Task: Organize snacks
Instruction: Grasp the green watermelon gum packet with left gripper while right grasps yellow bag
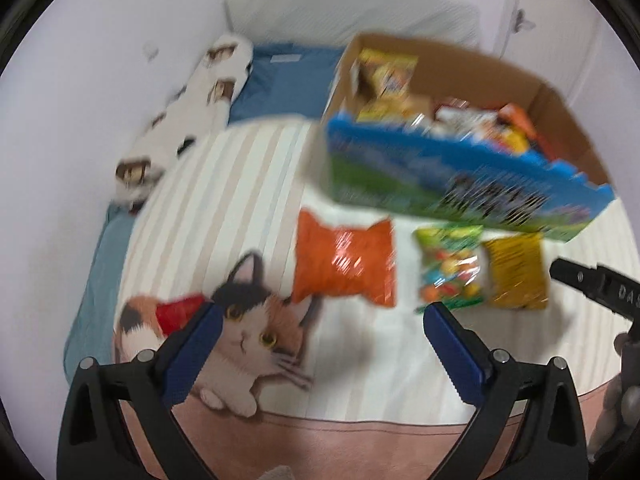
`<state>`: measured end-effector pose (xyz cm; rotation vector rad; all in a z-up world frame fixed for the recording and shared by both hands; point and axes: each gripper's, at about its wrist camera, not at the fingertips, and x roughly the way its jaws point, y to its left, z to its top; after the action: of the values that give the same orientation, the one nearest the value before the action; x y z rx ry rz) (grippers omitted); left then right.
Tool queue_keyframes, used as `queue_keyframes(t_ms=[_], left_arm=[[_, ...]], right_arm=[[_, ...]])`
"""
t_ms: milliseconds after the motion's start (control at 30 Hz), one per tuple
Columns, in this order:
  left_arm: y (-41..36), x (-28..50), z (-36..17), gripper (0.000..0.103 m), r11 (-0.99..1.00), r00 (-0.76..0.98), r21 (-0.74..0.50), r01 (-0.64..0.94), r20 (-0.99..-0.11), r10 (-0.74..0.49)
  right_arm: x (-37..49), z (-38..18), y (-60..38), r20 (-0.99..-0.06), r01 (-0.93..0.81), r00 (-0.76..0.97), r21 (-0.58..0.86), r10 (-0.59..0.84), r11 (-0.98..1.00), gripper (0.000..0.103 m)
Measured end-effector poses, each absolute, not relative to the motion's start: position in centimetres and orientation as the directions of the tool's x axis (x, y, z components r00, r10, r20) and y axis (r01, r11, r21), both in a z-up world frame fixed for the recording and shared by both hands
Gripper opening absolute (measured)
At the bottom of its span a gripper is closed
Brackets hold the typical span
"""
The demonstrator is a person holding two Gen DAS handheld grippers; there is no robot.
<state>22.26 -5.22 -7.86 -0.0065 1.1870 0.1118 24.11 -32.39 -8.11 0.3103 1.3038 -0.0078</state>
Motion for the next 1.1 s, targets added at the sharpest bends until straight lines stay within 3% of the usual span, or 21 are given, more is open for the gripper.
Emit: queue_keyframes(t_ms=[233,300,400,633,900,933,967,1033,1100], left_arm=[[-4.7,23.1,-10.8,0.103,0.989,0.289,0.051,-0.142,-0.953,0.091],[-5.1,23.7,-11.2,0.103,0.99,0.272,0.056,-0.131,-0.958,0.09],[-6.4,24.6,-11.6,0.103,0.994,0.255,0.033,-0.1,-0.965,0.057],[-10.5,27.6,-13.3,0.103,0.992,0.152,-0.127,-0.017,-0.981,-0.123],[-14.7,31.3,-17.2,0.103,0.981,0.045,-0.19,0.024,-0.981,-0.191],[-14.7,31.7,-17.6,0.097,0.979,0.04,-0.201,0.024,-0.979,-0.201],[-14.8,31.9,-17.9,0.083,0.978,0.041,-0.207,0.023,-0.977,-0.208],[-14.6,32.2,-18.1,0.065,0.981,0.059,-0.192,0.026,-0.979,-0.194],[-14.5,32.2,-18.1,0.055,0.983,0.064,-0.178,0.036,-0.982,-0.18]], right_arm=[[27.4,-13.6,-28.3,-0.978,0.112,0.182,0.127,0.105,0.986,0.091],[27.7,-14.8,-27.9,-0.985,0.111,0.15,0.104,0.087,0.988,0.074],[27.2,-15.3,-28.4,-0.983,0.106,0.168,0.097,0.079,0.99,0.063],[23.7,-14.3,-33.5,-0.984,0.124,0.168,0.085,0.063,0.989,0.061],[20.9,-14.8,-38.7,-0.984,0.25,0.13,0.154,0.125,0.956,0.064],[20.9,-14.9,-39.0,-0.983,0.259,0.128,0.163,0.134,0.952,0.065],[20.8,-15.0,-39.1,-0.981,0.265,0.13,0.173,0.142,0.949,0.069],[21.0,-14.9,-39.0,-0.98,0.254,0.14,0.171,0.139,0.952,0.079],[21.3,-14.7,-38.4,-0.982,0.234,0.144,0.151,0.12,0.96,0.083]])
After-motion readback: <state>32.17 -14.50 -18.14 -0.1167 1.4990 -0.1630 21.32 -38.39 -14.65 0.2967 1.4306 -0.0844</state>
